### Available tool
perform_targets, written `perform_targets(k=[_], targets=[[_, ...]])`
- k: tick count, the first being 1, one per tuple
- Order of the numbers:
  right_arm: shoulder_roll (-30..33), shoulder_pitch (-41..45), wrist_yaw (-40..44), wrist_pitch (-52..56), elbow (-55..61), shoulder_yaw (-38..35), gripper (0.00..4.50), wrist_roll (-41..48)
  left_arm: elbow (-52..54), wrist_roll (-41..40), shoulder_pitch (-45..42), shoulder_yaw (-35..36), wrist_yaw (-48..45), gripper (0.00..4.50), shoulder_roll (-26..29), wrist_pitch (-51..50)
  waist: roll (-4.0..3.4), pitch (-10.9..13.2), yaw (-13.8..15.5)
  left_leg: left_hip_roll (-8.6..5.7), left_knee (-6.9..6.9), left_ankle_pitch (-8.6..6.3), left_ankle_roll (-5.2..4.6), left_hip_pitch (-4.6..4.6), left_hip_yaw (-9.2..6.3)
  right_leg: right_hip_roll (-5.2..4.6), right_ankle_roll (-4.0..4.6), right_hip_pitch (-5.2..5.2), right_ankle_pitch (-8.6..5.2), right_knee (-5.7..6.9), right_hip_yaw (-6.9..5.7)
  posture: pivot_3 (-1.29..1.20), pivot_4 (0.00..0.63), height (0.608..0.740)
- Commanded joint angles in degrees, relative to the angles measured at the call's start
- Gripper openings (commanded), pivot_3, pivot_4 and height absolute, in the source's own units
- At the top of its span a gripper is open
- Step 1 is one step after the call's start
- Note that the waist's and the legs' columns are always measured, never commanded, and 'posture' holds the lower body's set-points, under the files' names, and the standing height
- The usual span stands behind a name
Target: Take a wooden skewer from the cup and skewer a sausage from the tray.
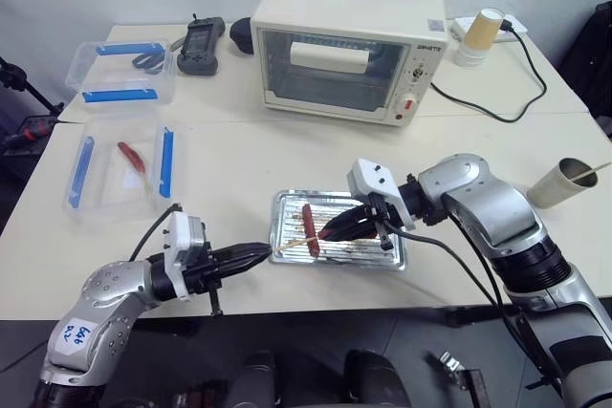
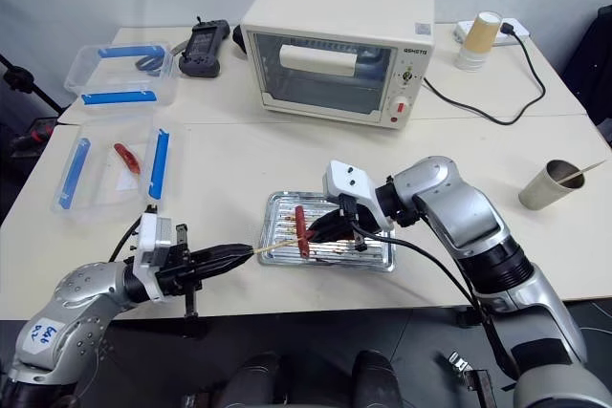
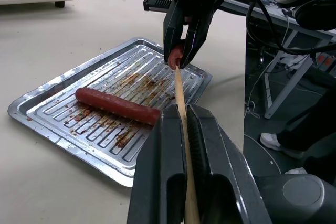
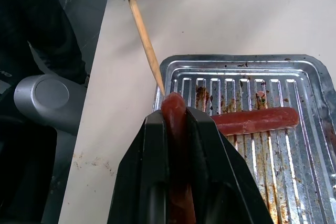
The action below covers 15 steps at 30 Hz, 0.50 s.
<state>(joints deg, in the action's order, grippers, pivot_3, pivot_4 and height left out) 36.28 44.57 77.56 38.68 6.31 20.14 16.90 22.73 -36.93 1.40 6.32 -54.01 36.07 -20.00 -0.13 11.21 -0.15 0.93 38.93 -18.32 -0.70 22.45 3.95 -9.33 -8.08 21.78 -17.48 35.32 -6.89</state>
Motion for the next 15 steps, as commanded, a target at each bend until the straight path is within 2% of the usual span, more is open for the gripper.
perform_targets(k=[1,15], targets=[[0.43,0.66,0.33,-0.74,0.80,0.02,0.38,0.32,1.52,-0.41,-0.14,-0.13,-0.48,0.00,0.04,-0.01,0.00,0.00,0.00,0.00,0.00,0.00,0.00,0.00,0.00,0.00,0.00,0.00,0.00,0.00,0.00,0.00,0.150,0.740],[0.35,0.32,0.50,-0.26,1.79,0.72,0.38,0.73,0.68,-0.08,-1.17,-0.51,0.21,0.00,-0.72,0.46,0.00,0.00,0.01,0.00,0.00,0.00,0.00,0.00,0.00,0.00,0.00,0.00,0.00,0.00,0.00,0.00,0.150,0.740]])
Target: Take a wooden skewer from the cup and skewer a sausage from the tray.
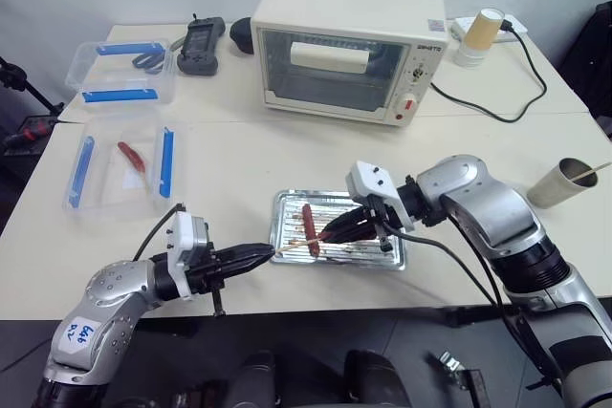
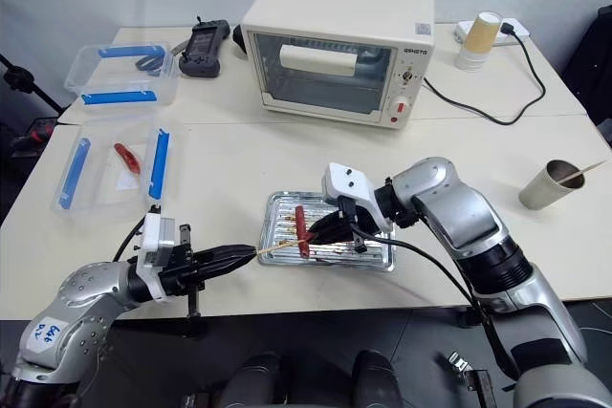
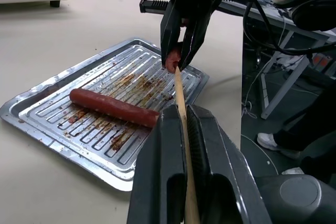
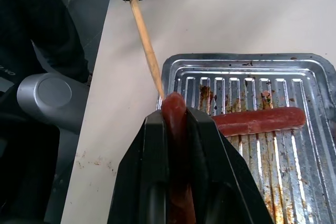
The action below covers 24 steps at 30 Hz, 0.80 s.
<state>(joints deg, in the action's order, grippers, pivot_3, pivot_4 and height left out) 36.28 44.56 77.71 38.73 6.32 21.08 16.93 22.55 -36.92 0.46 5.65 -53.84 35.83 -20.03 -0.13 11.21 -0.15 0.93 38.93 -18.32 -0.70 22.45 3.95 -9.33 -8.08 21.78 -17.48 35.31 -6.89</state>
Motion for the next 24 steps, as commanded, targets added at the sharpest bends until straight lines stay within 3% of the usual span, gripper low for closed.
perform_targets(k=[1,24], targets=[[0.41,0.30,0.35,-0.27,1.87,-0.20,0.38,0.75,0.82,-0.05,-0.28,0.11,0.06,0.00,-0.52,0.50,0.00,0.00,0.00,0.00,0.00,0.00,0.00,0.00,0.00,0.00,0.00,0.00,0.00,0.00,0.00,0.00,0.150,0.740],[-0.99,2.71,2.59,-0.91,2.15,1.89,0.38,0.38,-2.57,1.82,-7.02,-6.96,-3.12,0.00,-1.01,-1.53,0.00,0.00,0.02,-0.01,0.00,0.00,0.00,0.01,0.00,0.00,0.00,0.00,0.00,-0.01,-0.01,0.00,0.150,0.740]])
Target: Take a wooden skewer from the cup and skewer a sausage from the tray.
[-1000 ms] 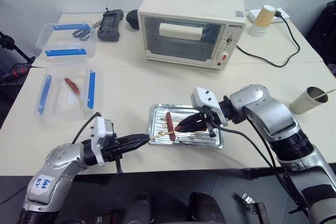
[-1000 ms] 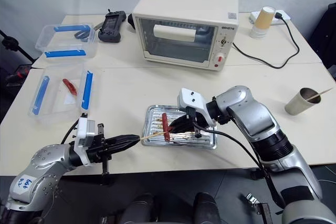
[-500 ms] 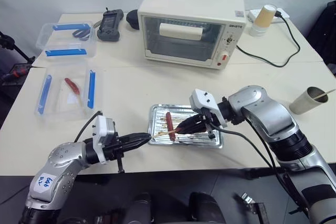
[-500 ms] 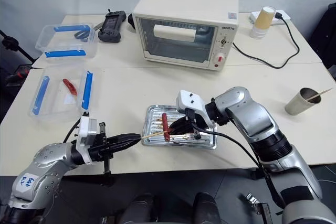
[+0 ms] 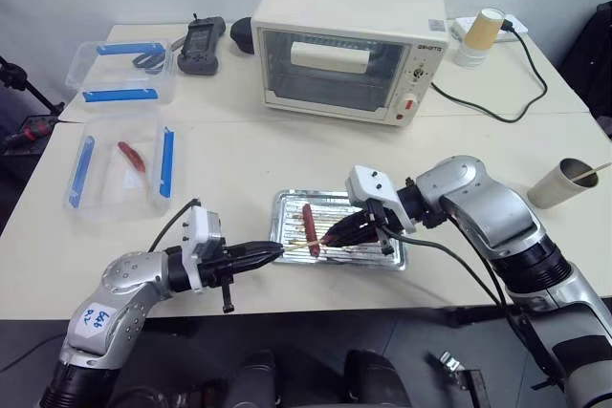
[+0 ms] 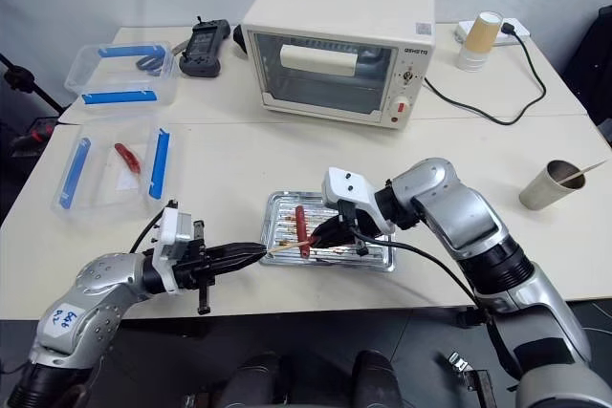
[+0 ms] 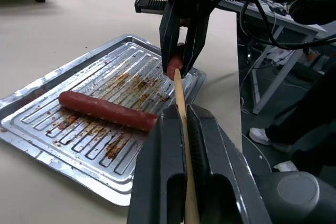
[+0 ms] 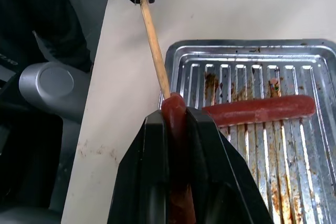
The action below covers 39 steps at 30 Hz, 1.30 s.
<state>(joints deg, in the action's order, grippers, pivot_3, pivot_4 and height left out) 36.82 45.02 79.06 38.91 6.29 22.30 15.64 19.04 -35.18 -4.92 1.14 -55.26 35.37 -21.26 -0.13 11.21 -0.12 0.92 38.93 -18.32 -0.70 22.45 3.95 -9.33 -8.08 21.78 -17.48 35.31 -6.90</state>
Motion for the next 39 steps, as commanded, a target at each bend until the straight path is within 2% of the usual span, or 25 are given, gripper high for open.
perform_targets(k=[1,9,20,32,36,39], targets=[[-1.68,2.36,1.36,-1.10,2.17,0.70,0.38,1.59,0.80,0.15,-1.98,-2.69,-2.03,0.00,-0.53,-0.46,0.00,0.00,0.00,0.00,0.00,0.00,0.00,0.00,0.00,0.00,0.00,0.00,0.00,0.00,0.00,0.00,0.150,0.740],[-3.39,3.44,1.73,-0.54,2.16,1.06,0.38,1.48,-1.17,1.03,-6.44,-5.71,-3.77,0.00,-2.83,-1.56,0.01,0.01,0.05,0.00,0.01,0.00,0.00,0.00,0.00,0.01,0.00,0.00,0.00,0.01,-0.02,0.00,0.150,0.740],[-4.09,3.74,3.08,0.75,3.36,1.08,0.38,1.52,-4.42,3.77,-11.42,-8.81,-5.03,0.00,-8.68,-1.97,0.03,0.02,0.03,-0.01,0.01,0.00,0.00,0.01,0.00,0.01,0.00,-0.01,0.00,0.01,-0.04,0.00,0.150,0.740],[-4.55,3.97,4.46,1.05,3.33,0.84,0.38,1.32,-5.97,5.33,-13.79,-8.84,-6.49,0.00,-11.25,-3.46,0.04,0.02,0.04,-0.01,0.03,0.00,0.00,0.02,0.00,0.02,0.00,-0.01,0.00,0.01,-0.04,0.00,0.150,0.740],[-2.70,3.23,4.56,3.45,3.72,-0.28,0.38,1.63,-5.62,5.18,-13.14,-6.73,-6.21,0.00,-10.44,-3.48,0.04,0.02,0.03,-0.01,0.03,0.00,0.00,0.02,0.00,0.02,0.00,-0.01,0.00,0.01,-0.03,0.00,0.150,0.740],[-1.52,2.42,3.68,1.97,2.90,-1.47,1.07,0.35,-5.77,4.87,-12.54,-4.71,-5.81,0.00,-9.67,-3.44,0.04,0.02,0.03,-0.01,0.03,0.00,0.00,0.02,0.00,0.01,0.00,-0.01,0.00,0.01,-0.03,0.00,0.150,0.740]])
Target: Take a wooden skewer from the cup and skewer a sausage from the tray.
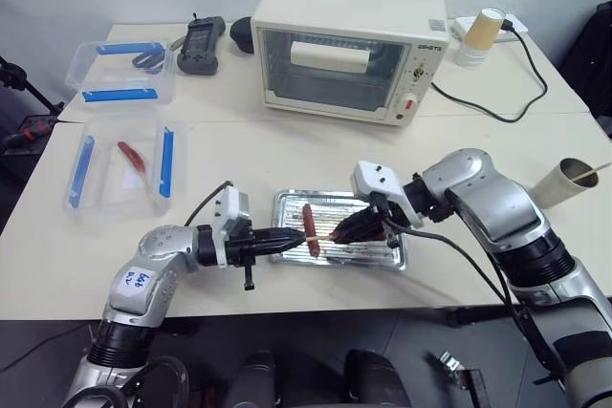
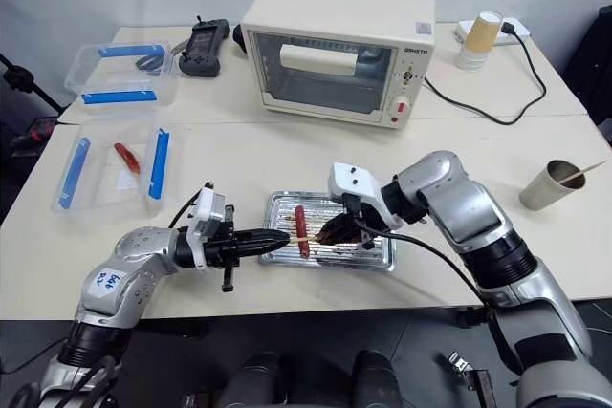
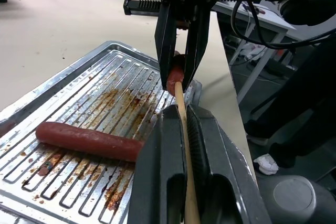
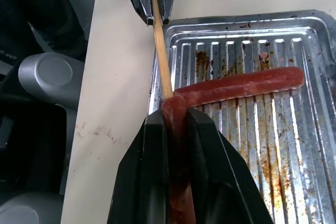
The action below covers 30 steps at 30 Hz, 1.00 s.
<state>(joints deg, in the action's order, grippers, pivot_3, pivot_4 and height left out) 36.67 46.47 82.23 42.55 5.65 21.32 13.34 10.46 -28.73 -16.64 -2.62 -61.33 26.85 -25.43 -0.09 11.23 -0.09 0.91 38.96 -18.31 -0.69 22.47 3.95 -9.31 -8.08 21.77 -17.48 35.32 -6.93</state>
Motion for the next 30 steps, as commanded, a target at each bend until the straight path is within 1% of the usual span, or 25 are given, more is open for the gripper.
perform_targets(k=[1,3,4,5,6,8,9,10,13,16,17,19,21,23,24,25,27,28,30], targets=[[-0.32,0.75,1.39,-1.82,3.47,-0.68,1.42,2.97,2.73,-1.72,-0.61,-0.15,0.52,0.00,-0.89,0.78,0.03,0.02,0.01,0.00,0.00,0.00,0.00,0.00,-0.01,0.00,0.00,-0.01,0.00,0.00,0.00,0.00,0.150,0.740],[0.55,0.46,0.90,-3.16,2.55,-2.13,2.05,3.25,2.59,-2.00,-0.01,1.56,0.95,0.00,-0.16,0.86,0.04,0.03,0.00,0.01,0.02,0.00,0.00,0.01,-0.03,0.00,0.00,-0.01,0.00,0.02,-0.01,0.00,0.150,0.740],[2.03,0.24,2.12,-3.55,2.55,-2.60,2.36,3.85,2.54,-2.09,0.48,2.44,1.06,0.00,0.42,1.05,0.05,0.03,0.01,0.00,0.02,0.00,0.00,0.00,-0.02,0.00,0.00,-0.01,0.00,0.02,0.00,0.00,0.150,0.740],[3.14,0.09,2.74,-3.99,2.31,-3.16,2.77,4.36,2.58,-2.28,1.02,3.28,1.11,0.00,1.00,1.12,0.05,0.03,0.04,0.00,0.03,0.00,0.00,0.01,-0.01,0.00,0.00,-0.01,0.00,0.02,0.00,0.00,0.150,0.740],[4.17,0.00,3.31,-4.03,2.20,-3.54,3.02,4.98,2.68,-2.45,1.53,3.94,1.09,0.00,1.53,1.23,0.05,0.03,0.03,0.00,0.03,0.00,0.00,0.01,-0.02,0.00,0.00,-0.01,0.00,0.01,-0.01,0.00,0.150,0.740],[7.14,-0.31,5.52,-4.04,2.25,-4.49,3.75,6.32,3.18,-2.98,3.02,5.67,1.02,0.00,2.77,1.27,0.07,0.04,0.06,0.00,0.02,0.00,0.00,0.01,-0.02,-0.01,0.00,-0.03,0.00,-0.02,-0.01,0.00,0.150,0.740],[8.45,-0.38,6.50,-4.04,2.32,-5.04,3.99,7.01,3.50,-3.30,3.83,6.57,1.00,0.00,3.37,1.20,0.07,0.04,0.03,0.00,0.02,0.00,0.00,0.01,-0.04,-0.01,0.00,-0.04,0.00,-0.03,-0.02,0.00,0.150,0.740],[9.70,-0.44,7.38,-3.86,2.37,-5.62,4.37,7.85,3.82,-3.69,4.65,7.48,1.03,0.00,3.93,1.11,0.07,0.04,0.01,0.01,0.00,0.00,0.00,0.00,-0.05,0.00,0.00,-0.06,0.00,-0.08,-0.04,0.00,0.150,0.740],[12.91,-1.59,7.98,-3.14,2.28,-8.41,4.44,10.47,5.42,-6.01,8.50,11.33,1.69,0.00,5.26,0.37,0.10,0.07,-0.03,0.02,-0.02,0.00,0.00,0.00,-0.05,0.00,0.00,-0.06,0.00,-0.12,-0.05,0.00,0.150,0.740],[14.12,-4.33,6.72,-3.97,2.96,-11.87,4.44,13.29,7.02,-8.69,10.81,13.89,3.93,0.00,4.80,-1.01,0.11,0.07,0.03,0.05,-0.07,0.00,0.00,-0.01,-0.07,0.00,0.00,-0.10,0.00,-0.20,-0.07,0.00,0.150,0.740],[13.52,-5.76,5.96,-5.14,3.31,-14.09,4.44,14.80,7.72,-10.06,11.52,15.08,5.02,0.00,4.43,-1.69,0.11,0.07,0.04,0.05,-0.07,0.00,0.00,-0.01,-0.08,-0.01,0.00,-0.13,0.00,-0.23,-0.09,0.00,0.150,0.740],[11.45,-9.82,2.50,-5.45,4.73,-20.80,4.44,19.37,9.34,-13.98,13.67,18.92,8.35,0.00,3.09,-3.31,0.12,0.07,0.12,0.04,-0.05,0.00,0.00,-0.02,-0.10,-0.01,-0.02,-0.17,0.01,-0.24,-0.09,0.00,0.150,0.740],[10.31,-13.00,0.53,-5.74,6.15,-25.16,4.44,22.30,10.65,-16.67,15.31,21.68,11.05,0.00,2.07,-4.22,0.13,0.08,0.22,0.09,-0.06,-0.01,-0.01,-0.03,-0.17,-0.05,-0.03,-0.24,0.02,-0.25,-0.12,0.00,0.150,0.740],[8.76,-18.71,-2.66,-8.52,7.49,-30.94,4.44,23.71,12.29,-20.24,17.29,26.67,16.46,0.00,-0.71,-3.60,0.14,0.08,0.45,0.04,-0.06,-0.01,-0.01,-0.02,-0.19,-0.05,-0.03,-0.25,0.02,-0.28,-0.16,0.00,0.150,0.740],[8.42,-20.65,-3.92,-8.95,8.21,-32.60,4.44,24.30,12.88,-21.42,17.93,28.25,18.21,0.00,-1.58,-3.45,0.15,0.08,0.63,0.06,-0.06,-0.02,-0.03,-0.03,-0.23,-0.06,-0.04,-0.29,0.02,-0.29,-0.17,0.00,0.150,0.740],[6.65,-23.65,-6.00,-10.91,9.71,-35.19,4.44,24.99,13.51,-21.71,18.00,30.60,22.04,0.00,-3.99,-1.34,0.15,0.09,0.73,0.07,-0.05,-0.03,-0.04,-0.04,-0.21,-0.07,-0.04,-0.30,0.02,-0.30,-0.16,0.00,0.150,0.740],[1.72,-27.70,-11.03,-17.05,12.53,-38.93,4.44,24.72,14.07,-20.76,16.89,34.77,30.25,0.00,-9.00,4.02,0.18,0.07,1.18,0.01,-0.02,-0.02,-0.04,-0.06,-0.20,-0.06,-0.06,-0.32,0.03,-0.29,-0.16,0.00,0.150,0.740],[-0.55,-28.98,-13.71,-18.33,14.04,-40.31,4.44,25.37,14.08,-19.28,16.04,36.58,34.17,0.00,-11.19,6.84,0.19,0.07,1.43,0.02,-0.01,-0.02,-0.04,-0.08,-0.20,-0.06,-0.06,-0.35,0.03,-0.28,-0.15,0.00,0.150,0.740],[-4.09,-29.91,-18.13,-21.11,16.26,-41.38,4.44,25.17,13.59,-16.53,14.28,38.79,40.24,0.00,-13.91,10.81,0.19,0.07,1.42,0.01,0.03,-0.02,-0.03,-0.10,-0.15,-0.05,-0.06,-0.33,0.04,-0.29,-0.10,0.00,0.150,0.740]])
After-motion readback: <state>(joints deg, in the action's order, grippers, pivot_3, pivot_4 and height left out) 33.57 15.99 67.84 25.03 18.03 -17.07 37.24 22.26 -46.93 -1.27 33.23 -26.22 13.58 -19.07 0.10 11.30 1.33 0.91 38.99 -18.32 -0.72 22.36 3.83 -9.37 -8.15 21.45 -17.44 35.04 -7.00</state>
